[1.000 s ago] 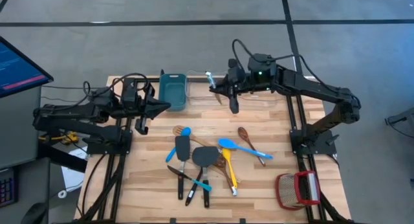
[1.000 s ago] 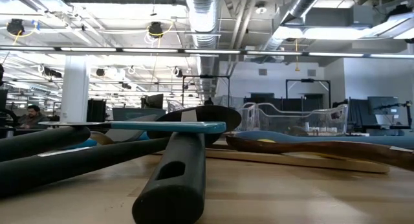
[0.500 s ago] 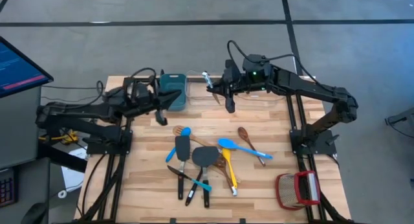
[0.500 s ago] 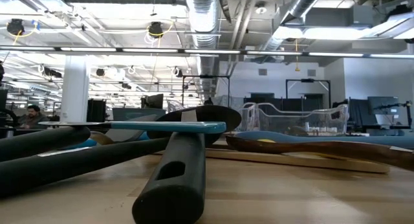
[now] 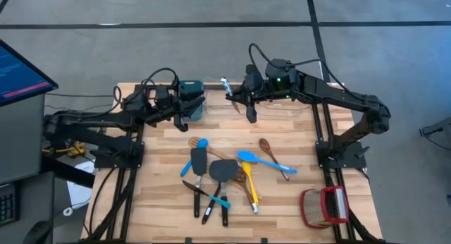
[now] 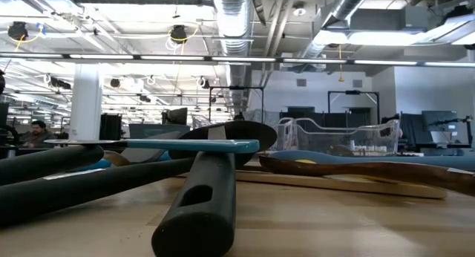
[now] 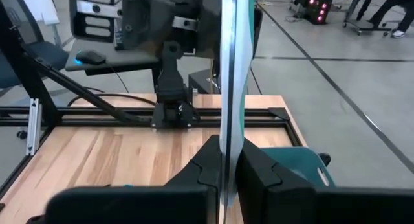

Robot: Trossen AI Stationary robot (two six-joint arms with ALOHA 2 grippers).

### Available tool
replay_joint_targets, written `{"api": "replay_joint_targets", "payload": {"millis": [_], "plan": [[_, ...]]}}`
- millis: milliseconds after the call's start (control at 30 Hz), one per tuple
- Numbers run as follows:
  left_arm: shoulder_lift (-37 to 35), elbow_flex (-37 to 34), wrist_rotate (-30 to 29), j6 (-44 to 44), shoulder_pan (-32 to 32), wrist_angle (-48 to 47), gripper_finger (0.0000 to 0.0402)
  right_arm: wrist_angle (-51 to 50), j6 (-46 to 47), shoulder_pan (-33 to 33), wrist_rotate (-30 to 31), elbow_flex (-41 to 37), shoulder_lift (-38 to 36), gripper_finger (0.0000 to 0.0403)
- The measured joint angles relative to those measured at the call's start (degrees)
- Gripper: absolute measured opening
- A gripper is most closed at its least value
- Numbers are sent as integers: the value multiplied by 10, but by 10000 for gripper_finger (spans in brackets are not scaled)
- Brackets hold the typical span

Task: Pick & Place Kitchen Items
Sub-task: Put the white knife into the blue bin

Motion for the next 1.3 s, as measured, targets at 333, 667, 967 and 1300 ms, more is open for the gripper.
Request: {"api": "replay_joint_targets", "payload": {"millis": [333,667,967,1300], "plan": [[2,0,2,-25,0,12,104,-2,-1,-1,-30,0,0,17],[2,0,-41,4,0,21,100,13,9,1,-31,0,0,18],[-7,1,-35,-1,-3,25,100,17,10,1,-30,0,0,18],[24,7,84,-106,66,1,100,23,10,1,-30,0,0,18]]}}
